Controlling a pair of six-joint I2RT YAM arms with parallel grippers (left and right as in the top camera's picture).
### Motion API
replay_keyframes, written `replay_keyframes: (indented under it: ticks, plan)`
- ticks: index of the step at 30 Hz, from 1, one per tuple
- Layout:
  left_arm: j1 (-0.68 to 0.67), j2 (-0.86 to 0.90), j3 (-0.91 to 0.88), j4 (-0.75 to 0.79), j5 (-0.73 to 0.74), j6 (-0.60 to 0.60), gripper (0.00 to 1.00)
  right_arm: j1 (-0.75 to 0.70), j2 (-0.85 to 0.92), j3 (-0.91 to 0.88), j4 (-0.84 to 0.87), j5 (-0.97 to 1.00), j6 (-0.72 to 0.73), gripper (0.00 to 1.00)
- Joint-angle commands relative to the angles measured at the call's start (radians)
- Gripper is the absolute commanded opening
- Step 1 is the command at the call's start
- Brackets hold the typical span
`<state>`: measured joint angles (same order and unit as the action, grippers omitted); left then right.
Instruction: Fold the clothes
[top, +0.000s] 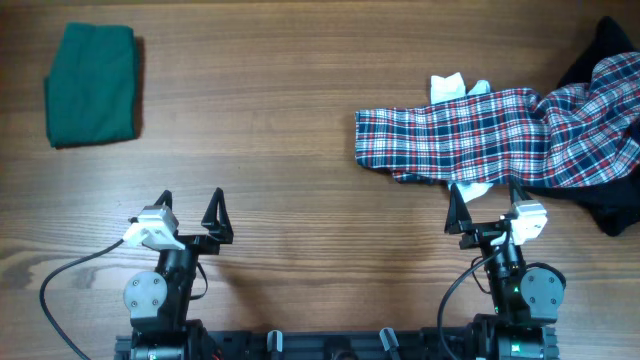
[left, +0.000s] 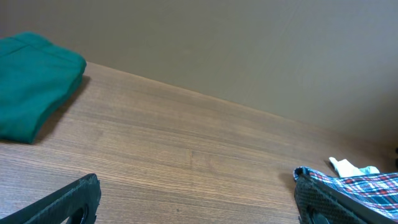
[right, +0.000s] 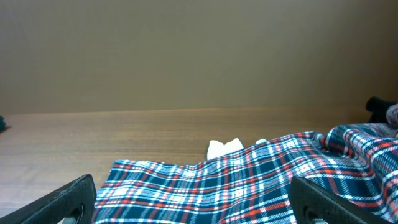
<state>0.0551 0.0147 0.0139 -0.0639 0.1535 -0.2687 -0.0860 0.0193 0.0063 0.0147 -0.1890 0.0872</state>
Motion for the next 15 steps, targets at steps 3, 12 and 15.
replay_keyframes:
  ticks: [3,12,15]
  plan:
    - [0.008,-0.007,-0.008,0.000,-0.010,-0.002,1.00,-0.003,-0.001,-0.001,0.030,0.005,0.059,1.00]
    - [0.008,-0.007,-0.008,0.133,0.203,-0.010,1.00,-0.003,0.000,-0.001,0.134,-0.166,0.203,1.00]
    - [0.008,0.003,0.000,0.141,0.205,-0.032,1.00,-0.003,0.018,0.013,0.129,-0.190,0.205,1.00]
